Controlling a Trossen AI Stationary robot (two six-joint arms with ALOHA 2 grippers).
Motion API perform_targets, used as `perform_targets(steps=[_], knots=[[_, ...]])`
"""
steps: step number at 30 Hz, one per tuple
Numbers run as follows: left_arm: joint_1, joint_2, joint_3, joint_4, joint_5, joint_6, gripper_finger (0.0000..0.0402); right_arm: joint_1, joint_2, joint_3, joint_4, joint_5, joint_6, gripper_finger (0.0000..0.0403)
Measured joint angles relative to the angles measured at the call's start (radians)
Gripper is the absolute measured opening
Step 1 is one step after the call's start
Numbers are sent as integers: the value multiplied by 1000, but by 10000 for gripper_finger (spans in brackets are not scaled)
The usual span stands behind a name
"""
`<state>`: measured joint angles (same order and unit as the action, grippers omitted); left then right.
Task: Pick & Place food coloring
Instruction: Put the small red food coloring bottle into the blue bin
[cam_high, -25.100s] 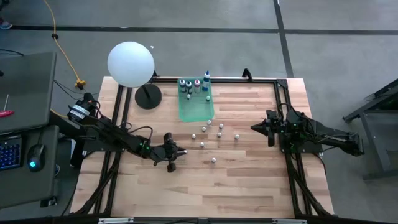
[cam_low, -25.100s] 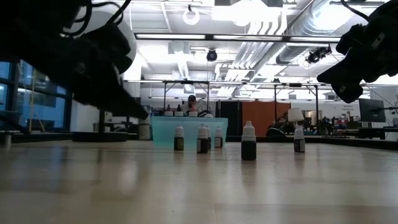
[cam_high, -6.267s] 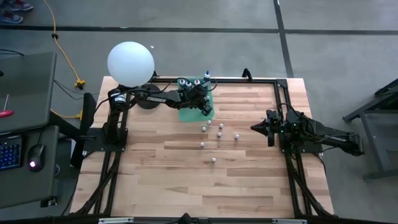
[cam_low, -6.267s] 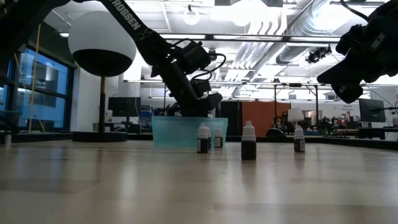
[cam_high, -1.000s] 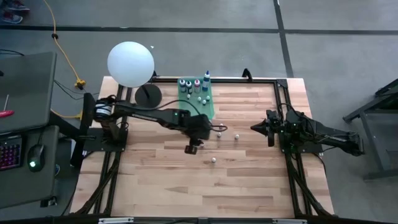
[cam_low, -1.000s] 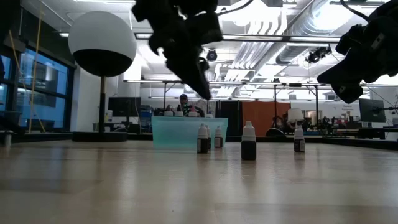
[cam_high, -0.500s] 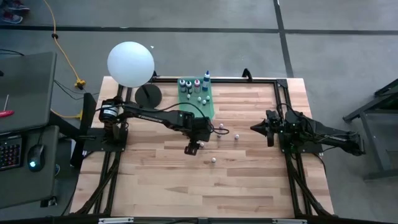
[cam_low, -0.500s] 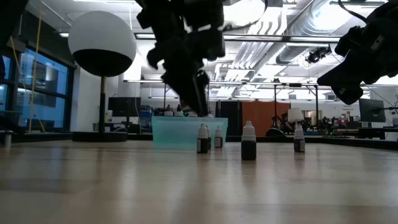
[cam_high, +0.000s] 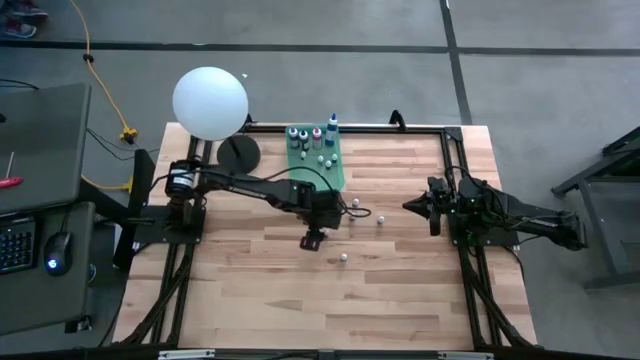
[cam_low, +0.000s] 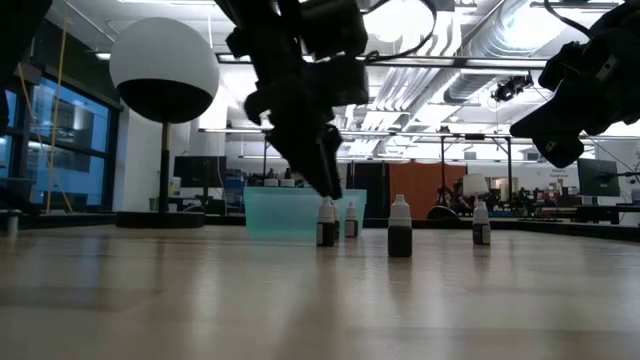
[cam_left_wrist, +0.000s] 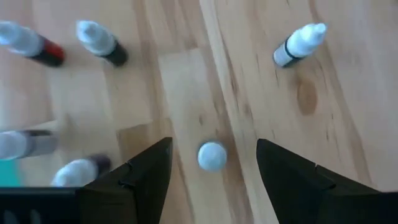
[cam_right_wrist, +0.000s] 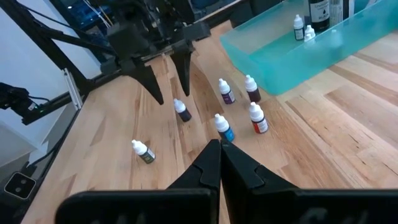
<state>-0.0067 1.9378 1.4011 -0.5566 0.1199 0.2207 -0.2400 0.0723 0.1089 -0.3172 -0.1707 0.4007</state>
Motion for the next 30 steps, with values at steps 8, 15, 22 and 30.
perform_targets(steps=[8, 15, 22, 30], knots=[[0, 41, -2, 17, 2, -19, 230, 0, -1, 0, 0, 0, 0, 0], [0, 49, -3, 26, 1, -35, 230, 0, 5, 0, 3, 0, 1, 0], [0, 49, -3, 21, 1, -35, 211, 0, 6, 0, 3, 0, 0, 0], [0, 49, -3, 19, 1, -38, 153, 0, 6, 0, 6, 0, 1, 0]])
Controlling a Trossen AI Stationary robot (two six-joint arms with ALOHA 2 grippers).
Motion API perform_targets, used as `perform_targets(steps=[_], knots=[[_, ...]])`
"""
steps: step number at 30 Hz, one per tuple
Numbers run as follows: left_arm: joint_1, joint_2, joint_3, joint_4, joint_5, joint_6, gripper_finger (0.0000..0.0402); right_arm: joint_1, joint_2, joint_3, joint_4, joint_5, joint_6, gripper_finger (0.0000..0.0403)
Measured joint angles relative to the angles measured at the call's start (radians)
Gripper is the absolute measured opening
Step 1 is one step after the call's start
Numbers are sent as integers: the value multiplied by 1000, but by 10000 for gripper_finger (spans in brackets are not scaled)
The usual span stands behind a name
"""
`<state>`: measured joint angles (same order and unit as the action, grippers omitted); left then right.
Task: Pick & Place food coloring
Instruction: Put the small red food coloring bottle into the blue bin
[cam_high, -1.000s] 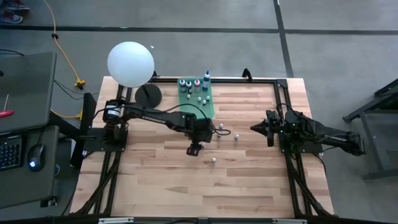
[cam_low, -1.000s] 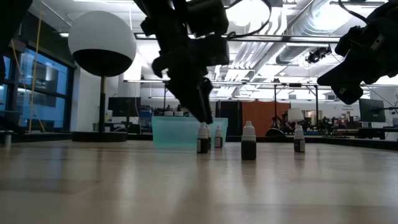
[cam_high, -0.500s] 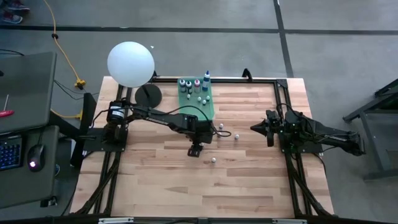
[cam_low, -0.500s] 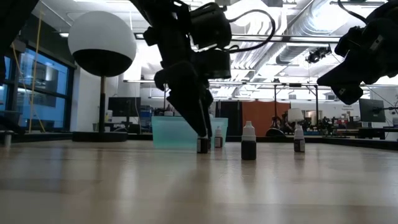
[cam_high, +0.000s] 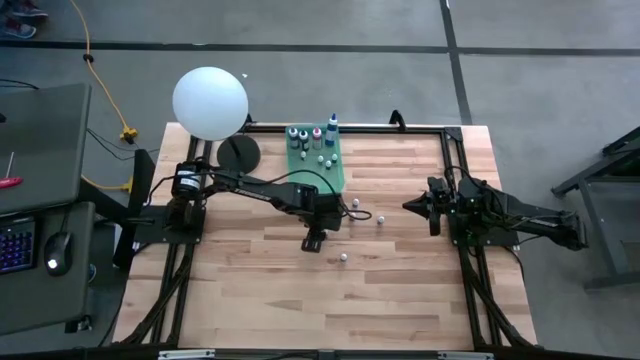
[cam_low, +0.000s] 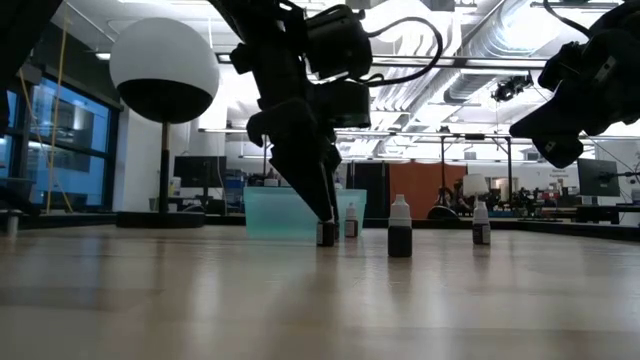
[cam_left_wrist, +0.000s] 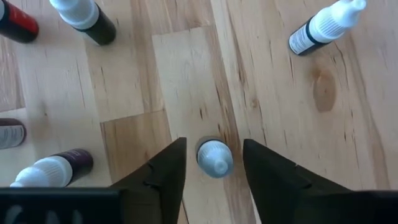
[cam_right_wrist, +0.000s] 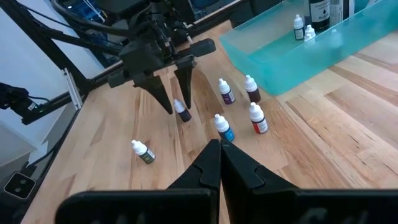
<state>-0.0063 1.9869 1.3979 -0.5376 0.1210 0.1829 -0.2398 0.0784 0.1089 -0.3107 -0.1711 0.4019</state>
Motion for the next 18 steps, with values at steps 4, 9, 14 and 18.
perform_targets(steps=[4, 9, 14, 18], knots=[[0, 0, 0, 0, 0, -3, 136, 0, 0, 0, 0, 0, 0, 0], [0, 0, 0, 0, 0, -4, 120, 0, 0, 0, 0, 0, 0, 0], [0, -1, 0, -17, -1, -4, 103, 0, 0, 0, 0, 0, 0, 0], [0, -1, 0, -19, -1, -5, 86, 0, 0, 0, 0, 0, 0, 0]])
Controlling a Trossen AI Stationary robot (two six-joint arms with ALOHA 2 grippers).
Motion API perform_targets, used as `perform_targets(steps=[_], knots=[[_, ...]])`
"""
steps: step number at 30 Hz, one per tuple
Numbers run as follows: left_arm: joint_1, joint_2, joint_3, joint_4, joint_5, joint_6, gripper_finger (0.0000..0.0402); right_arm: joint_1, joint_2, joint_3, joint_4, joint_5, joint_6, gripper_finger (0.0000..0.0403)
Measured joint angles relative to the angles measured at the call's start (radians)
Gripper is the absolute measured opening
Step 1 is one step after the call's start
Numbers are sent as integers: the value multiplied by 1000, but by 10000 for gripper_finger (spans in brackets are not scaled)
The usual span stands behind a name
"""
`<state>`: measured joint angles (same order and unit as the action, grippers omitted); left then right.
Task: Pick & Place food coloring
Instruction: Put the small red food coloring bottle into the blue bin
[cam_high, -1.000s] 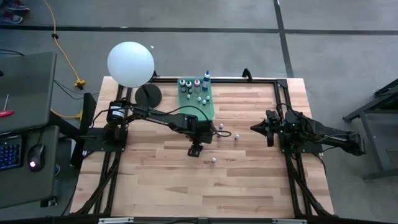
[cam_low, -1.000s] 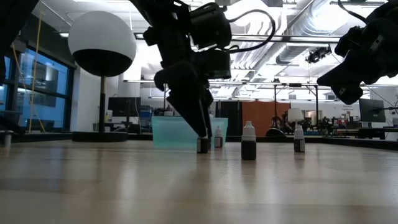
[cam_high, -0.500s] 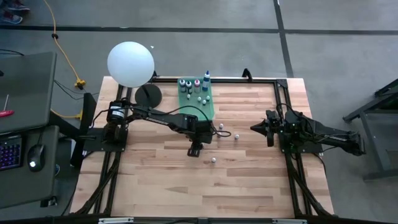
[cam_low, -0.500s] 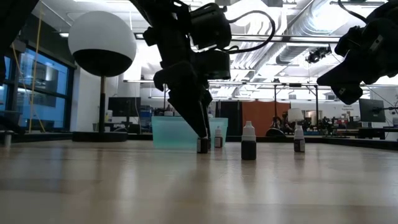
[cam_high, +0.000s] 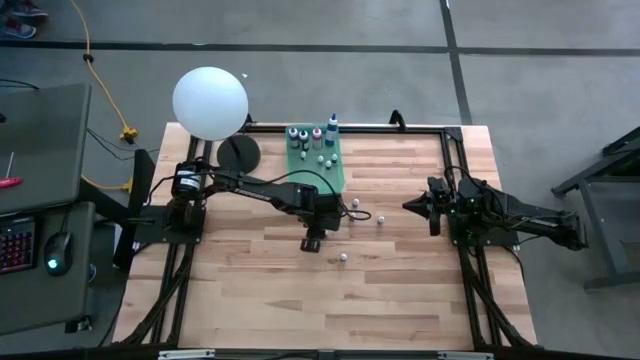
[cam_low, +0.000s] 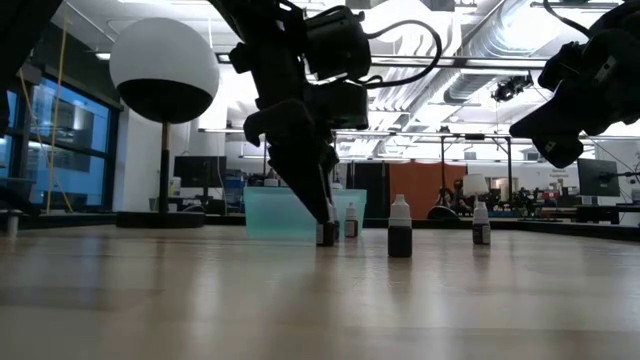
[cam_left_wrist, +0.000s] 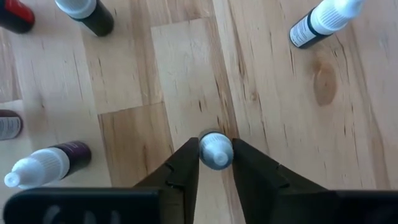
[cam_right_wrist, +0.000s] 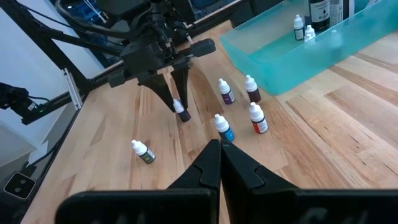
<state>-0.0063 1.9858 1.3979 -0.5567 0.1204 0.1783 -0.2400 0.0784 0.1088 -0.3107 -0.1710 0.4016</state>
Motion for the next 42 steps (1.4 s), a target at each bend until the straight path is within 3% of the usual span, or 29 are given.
perform_targets(steps=[5, 20, 35, 42], knots=[[0, 0, 0, 4, 0, 0, 69, 0, 0, 0, 0, 0, 0, 0], [1, -1, 17, -17, -2, -30, 69, 0, 0, 0, 0, 0, 0, 0], [9, -1, 318, -327, -107, -54, 69, 0, 0, 0, 0, 0, 0, 0], [95, -9, 458, -469, -108, -158, 69, 0, 0, 0, 0, 0, 0, 0]])
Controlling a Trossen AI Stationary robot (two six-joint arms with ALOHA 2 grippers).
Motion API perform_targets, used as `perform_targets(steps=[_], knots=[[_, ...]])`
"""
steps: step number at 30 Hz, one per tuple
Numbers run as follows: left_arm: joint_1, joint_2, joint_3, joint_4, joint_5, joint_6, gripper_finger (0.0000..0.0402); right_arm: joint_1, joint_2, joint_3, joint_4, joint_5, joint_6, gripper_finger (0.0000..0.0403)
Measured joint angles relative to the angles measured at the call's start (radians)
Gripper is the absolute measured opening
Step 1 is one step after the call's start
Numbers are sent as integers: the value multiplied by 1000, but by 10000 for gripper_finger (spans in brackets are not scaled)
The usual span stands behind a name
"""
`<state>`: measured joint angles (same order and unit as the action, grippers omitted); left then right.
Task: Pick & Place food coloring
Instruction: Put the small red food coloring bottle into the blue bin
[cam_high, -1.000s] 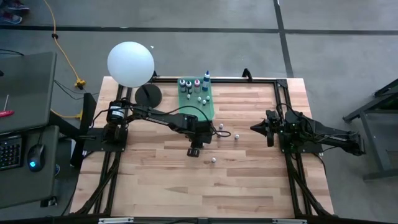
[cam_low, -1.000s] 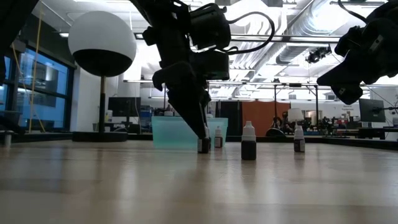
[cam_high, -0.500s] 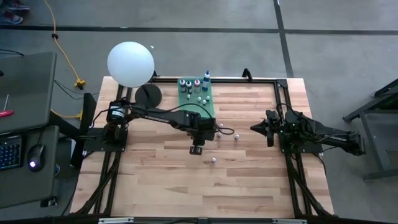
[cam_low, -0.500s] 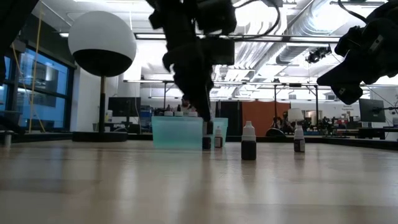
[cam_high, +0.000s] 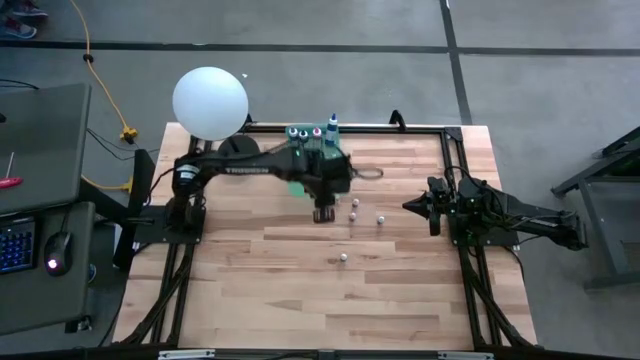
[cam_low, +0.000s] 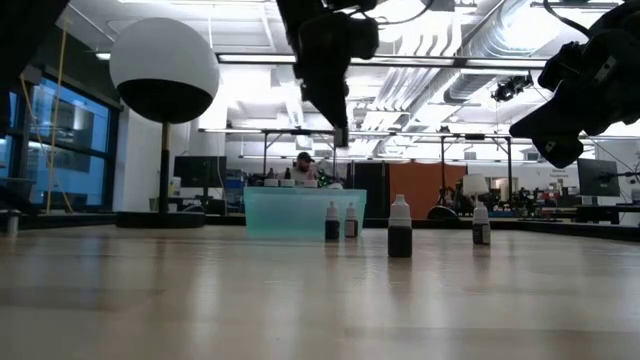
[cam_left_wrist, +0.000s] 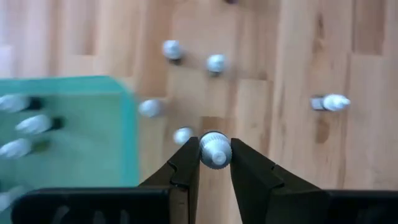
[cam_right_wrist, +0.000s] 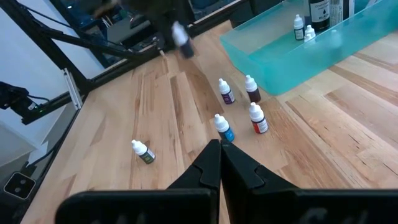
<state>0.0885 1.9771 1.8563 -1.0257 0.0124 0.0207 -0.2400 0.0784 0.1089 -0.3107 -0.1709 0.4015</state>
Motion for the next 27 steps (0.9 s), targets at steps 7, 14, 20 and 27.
perform_targets(steps=[7, 14, 20, 27], knots=[[120, -28, 76, -125, 79, -26, 69, 0, 0, 0, 0, 0, 0, 0], [201, -101, 75, -179, 112, -113, 69, 0, 0, 0, -3, 0, 0, 0], [189, -135, 75, -189, -14, -262, 69, 0, 7, 0, -1, 0, 0, 0], [186, -122, 27, -171, -128, -399, 69, 0, 6, 0, 0, 0, -1, 0]])
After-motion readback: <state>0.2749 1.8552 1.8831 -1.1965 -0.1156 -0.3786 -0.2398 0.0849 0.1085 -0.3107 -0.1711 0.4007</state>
